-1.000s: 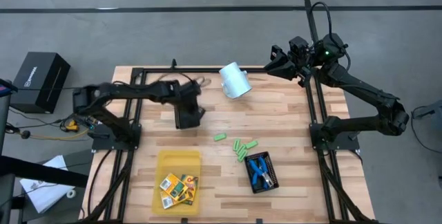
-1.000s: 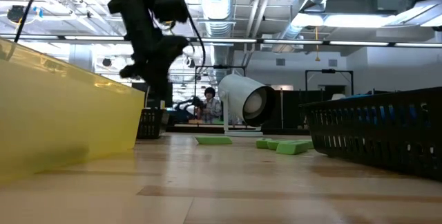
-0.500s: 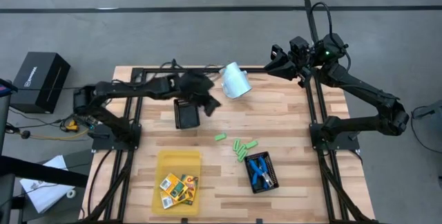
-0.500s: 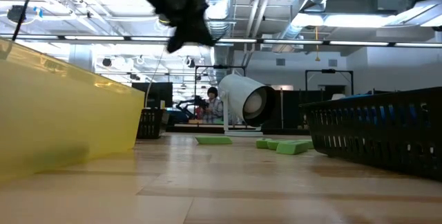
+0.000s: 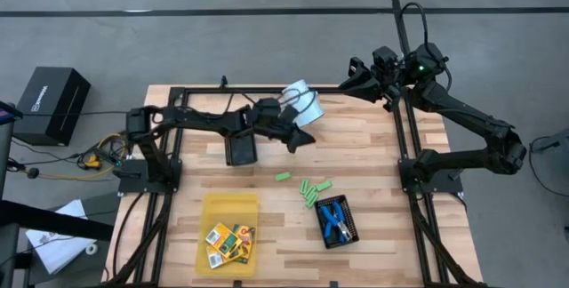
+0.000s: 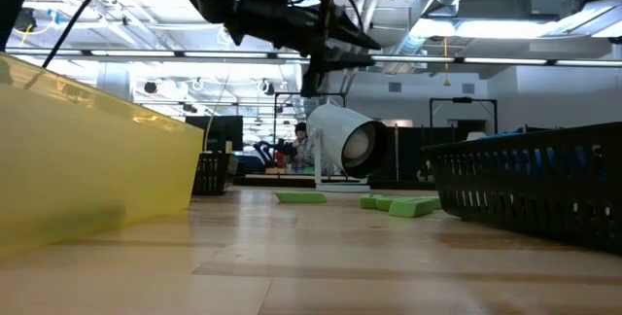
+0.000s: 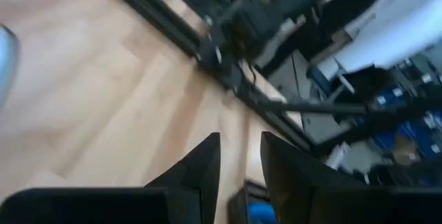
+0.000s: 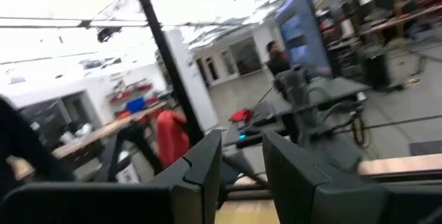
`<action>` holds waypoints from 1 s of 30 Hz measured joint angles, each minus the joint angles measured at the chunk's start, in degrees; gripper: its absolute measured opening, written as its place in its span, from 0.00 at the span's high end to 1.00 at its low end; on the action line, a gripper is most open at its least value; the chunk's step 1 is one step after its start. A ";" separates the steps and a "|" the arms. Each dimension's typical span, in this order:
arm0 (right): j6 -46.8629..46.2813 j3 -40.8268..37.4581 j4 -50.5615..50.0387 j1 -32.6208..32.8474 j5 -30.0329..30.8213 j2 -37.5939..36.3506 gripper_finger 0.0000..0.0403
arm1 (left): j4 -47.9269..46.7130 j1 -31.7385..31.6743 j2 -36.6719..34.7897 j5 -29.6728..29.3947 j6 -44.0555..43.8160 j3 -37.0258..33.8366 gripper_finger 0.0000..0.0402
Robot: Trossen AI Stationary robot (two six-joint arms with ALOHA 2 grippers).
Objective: Pick & Place School Supplies
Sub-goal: Put the green eraser into the top black bin
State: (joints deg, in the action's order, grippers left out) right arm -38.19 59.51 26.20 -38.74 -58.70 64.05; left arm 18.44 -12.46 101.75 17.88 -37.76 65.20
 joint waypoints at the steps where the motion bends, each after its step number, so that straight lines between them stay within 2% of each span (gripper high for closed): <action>1: -0.27 0.00 0.00 0.00 1.34 0.00 0.75 | 1.17 0.37 0.51 0.08 0.36 -0.05 0.76; 5: -0.66 0.00 1.07 0.07 6.46 0.00 0.75 | 8.39 0.65 1.23 0.15 3.41 -0.05 0.78; 10: -0.82 0.02 8.15 0.10 6.26 -0.04 0.75 | 16.00 -0.31 0.81 -2.79 14.11 -0.04 0.83; 13: -0.84 0.02 12.52 0.64 7.04 0.02 0.75 | 17.27 -1.35 0.72 -2.98 18.71 -0.03 0.86; 18: -6.21 0.02 15.53 1.68 12.02 0.02 0.75 | 17.48 -3.06 0.72 -3.29 15.21 -0.03 0.90; 22: -6.62 0.02 15.96 1.67 14.96 0.00 0.75 | 17.52 -4.33 0.72 -3.35 13.80 -0.03 0.90; 26: -6.86 0.02 16.53 1.73 17.38 0.02 0.75 | 11.67 -5.54 0.72 -2.12 9.02 -0.03 0.90; 30: -6.90 0.02 17.50 1.73 17.45 0.02 0.75 | -3.76 -4.67 0.18 3.45 10.46 0.04 0.89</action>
State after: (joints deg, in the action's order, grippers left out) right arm -45.10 59.53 43.69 -37.01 -41.25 64.07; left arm 14.68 -17.13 101.94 21.32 -27.30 65.24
